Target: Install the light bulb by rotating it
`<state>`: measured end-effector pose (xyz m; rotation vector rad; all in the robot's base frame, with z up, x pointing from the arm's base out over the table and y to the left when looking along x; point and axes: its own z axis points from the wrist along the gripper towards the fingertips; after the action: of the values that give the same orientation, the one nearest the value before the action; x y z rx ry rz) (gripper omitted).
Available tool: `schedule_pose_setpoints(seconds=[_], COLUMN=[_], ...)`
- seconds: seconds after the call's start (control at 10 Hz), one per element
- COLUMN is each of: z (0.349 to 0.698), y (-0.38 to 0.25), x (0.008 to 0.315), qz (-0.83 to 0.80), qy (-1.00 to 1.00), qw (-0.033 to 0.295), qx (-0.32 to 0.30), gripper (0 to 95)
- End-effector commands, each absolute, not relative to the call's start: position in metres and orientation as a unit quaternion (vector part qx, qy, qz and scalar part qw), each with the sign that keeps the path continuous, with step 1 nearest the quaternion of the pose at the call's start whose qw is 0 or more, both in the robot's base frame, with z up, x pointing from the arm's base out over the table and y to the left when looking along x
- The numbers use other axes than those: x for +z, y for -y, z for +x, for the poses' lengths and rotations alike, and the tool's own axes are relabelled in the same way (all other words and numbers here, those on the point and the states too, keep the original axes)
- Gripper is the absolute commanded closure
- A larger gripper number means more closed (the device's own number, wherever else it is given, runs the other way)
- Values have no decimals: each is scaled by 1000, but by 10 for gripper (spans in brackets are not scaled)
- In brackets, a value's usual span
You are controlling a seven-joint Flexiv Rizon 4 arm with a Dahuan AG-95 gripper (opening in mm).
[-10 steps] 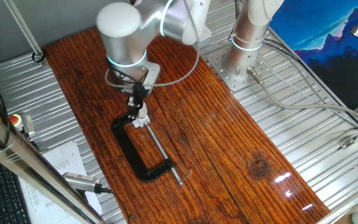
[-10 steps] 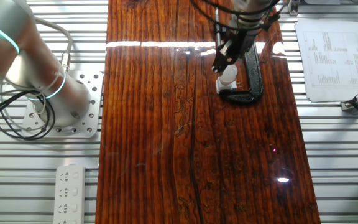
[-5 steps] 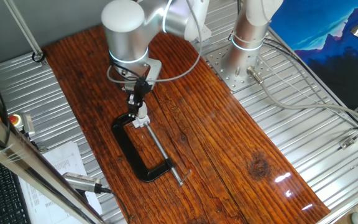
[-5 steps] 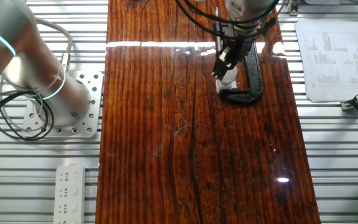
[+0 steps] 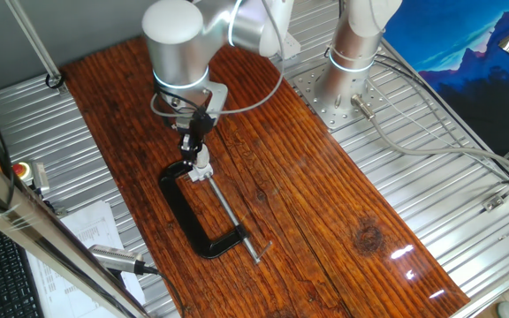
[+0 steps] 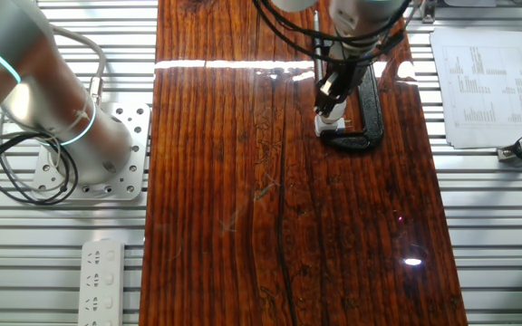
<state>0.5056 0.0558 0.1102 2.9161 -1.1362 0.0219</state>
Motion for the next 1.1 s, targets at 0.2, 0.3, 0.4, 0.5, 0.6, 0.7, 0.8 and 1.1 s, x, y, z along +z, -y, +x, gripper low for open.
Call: schedule_pose_setpoints(seconds=[0.2, 0.3, 0.4, 0.5, 0.6, 0.7, 0.8, 1.1], z=[506, 506, 506, 507, 507, 507, 507, 507], y=[-55, -55, -55, -55, -55, -55, -56, -56], x=[109, 107, 106, 104, 103, 103, 103, 103], qz=[933, 934, 934, 938, 940, 941, 944, 953], qy=[360, 358, 357, 346, 341, 338, 329, 302], qw=[0, -1, -3, -5, -8, -9, -14, -18], qx=[10, 10, 8, 8, 7, 7, 6, 10], gripper=[380, 380, 380, 380, 380, 380, 380, 380])
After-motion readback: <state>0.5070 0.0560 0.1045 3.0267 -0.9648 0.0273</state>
